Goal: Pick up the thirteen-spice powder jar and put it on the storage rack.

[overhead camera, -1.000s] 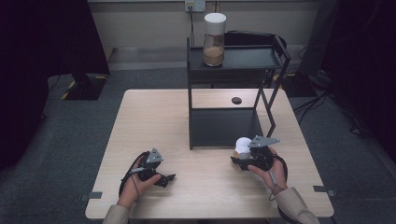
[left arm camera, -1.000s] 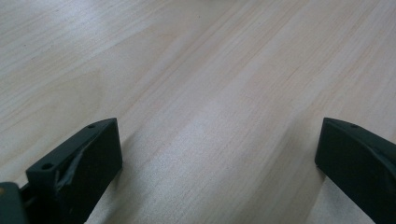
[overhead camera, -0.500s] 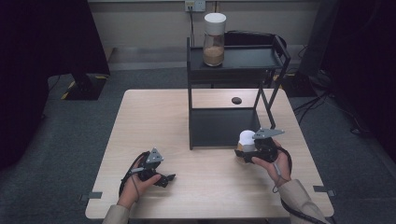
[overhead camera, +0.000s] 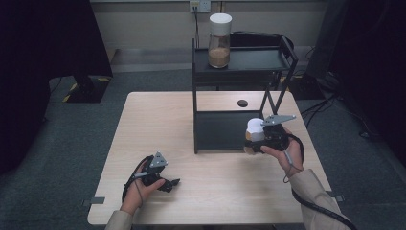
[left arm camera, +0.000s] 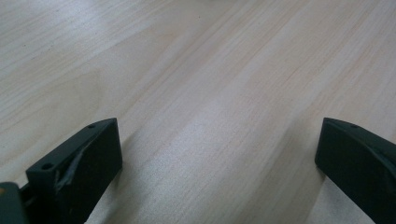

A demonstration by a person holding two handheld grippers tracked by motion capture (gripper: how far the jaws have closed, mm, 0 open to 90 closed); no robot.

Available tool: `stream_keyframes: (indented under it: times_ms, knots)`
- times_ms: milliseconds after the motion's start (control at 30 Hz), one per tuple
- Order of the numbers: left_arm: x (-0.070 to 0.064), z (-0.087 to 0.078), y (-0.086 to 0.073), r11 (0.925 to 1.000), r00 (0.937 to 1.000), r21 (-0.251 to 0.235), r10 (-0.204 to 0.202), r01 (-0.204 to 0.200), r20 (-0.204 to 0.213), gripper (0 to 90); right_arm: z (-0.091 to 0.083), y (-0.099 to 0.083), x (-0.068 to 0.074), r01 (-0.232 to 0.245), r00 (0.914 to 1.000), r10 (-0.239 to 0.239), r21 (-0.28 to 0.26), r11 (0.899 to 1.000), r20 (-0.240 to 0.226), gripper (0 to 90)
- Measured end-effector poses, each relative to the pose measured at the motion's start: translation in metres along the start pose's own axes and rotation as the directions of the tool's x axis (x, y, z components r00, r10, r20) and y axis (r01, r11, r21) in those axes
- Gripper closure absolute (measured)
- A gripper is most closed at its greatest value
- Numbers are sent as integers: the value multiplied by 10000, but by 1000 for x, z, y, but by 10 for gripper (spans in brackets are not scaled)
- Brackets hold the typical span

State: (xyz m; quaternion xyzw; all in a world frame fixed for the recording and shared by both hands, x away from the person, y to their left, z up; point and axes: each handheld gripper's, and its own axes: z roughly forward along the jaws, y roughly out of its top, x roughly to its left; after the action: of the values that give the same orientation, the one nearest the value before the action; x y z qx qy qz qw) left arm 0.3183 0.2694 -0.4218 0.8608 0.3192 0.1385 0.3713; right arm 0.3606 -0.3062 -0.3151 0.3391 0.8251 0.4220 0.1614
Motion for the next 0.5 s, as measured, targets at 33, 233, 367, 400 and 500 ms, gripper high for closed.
stream_keyframes:
  times_ms: [33, 233, 367, 400, 500]
  knots:
    - [0, 0, 0, 10000, 10000, 2, 2, -2, 0, 0, -1, 2, -1, -34, 10000, 34, -2, 10000, -12, 301]
    - [0, 0, 0, 10000, 10000, 2, 3, -3, -1, 0, -6, 19, -8, -202, 9998, 202, 45, 9998, -70, 301]
    - [0, 0, 0, 10000, 10000, 3, 2, -2, -1, 0, -12, 31, -11, -142, 9999, 142, -7, 9999, -47, 301]
    - [0, 0, 0, 10000, 10000, 3, 4, -4, 0, 0, -14, 34, -13, -175, 9998, 175, -31, 9998, -74, 301]
    - [0, 0, 0, 10000, 10000, 4, 3, -3, 1, 0, -17, 44, -15, -130, 9999, 130, -42, 9999, -77, 301]
